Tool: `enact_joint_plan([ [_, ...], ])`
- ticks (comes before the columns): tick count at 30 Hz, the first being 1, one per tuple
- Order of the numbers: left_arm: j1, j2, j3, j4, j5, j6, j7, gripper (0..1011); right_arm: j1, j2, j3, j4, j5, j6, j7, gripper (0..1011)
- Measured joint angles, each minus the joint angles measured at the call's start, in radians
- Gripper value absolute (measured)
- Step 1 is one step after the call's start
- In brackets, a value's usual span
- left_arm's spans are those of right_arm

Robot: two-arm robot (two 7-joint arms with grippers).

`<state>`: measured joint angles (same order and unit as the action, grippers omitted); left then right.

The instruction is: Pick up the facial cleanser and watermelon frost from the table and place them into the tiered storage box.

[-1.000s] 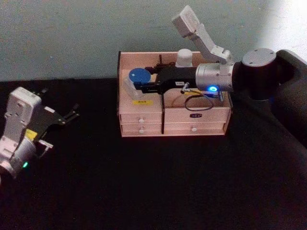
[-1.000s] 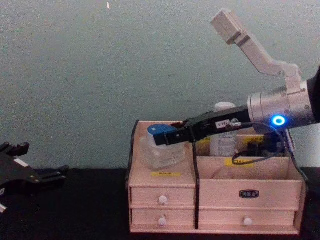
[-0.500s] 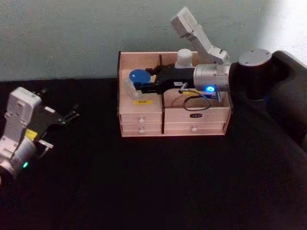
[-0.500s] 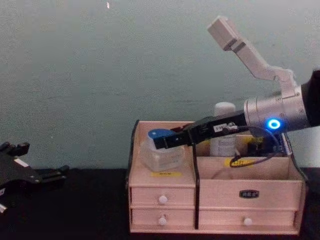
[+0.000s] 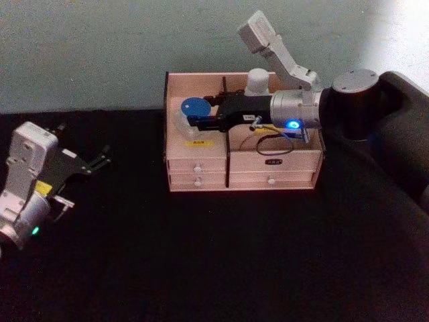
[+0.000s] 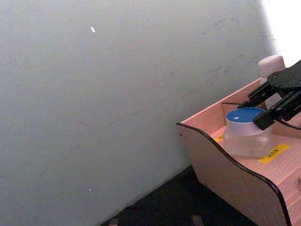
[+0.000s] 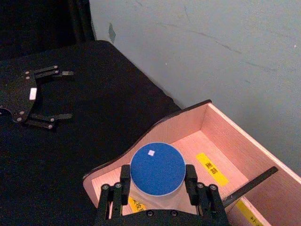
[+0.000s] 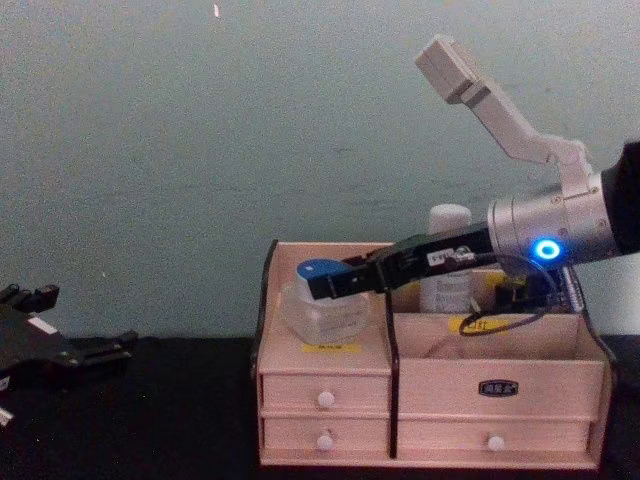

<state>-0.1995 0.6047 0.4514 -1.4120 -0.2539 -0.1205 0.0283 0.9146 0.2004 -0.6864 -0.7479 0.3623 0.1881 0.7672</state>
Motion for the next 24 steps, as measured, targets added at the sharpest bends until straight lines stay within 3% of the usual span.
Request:
enact_joint_plan([
  [8,0.000,0.000,0.000,0.000,0.000,0.000,0.000,1001,0.000,0.001,-0.001,-0.002,0.002,0.000,0.000,726],
  [18,0.000,0.000,0.000,0.000,0.000,0.000,0.000,1001,0.000,0.002,-0.001,-0.003,0.003,0.001,0.000,1002],
  [24,0.000,0.000,0.000,0.000,0.000,0.000,0.000,1001,-0.001,0.002,-0.001,-0.004,0.003,0.001,0.000,1000],
])
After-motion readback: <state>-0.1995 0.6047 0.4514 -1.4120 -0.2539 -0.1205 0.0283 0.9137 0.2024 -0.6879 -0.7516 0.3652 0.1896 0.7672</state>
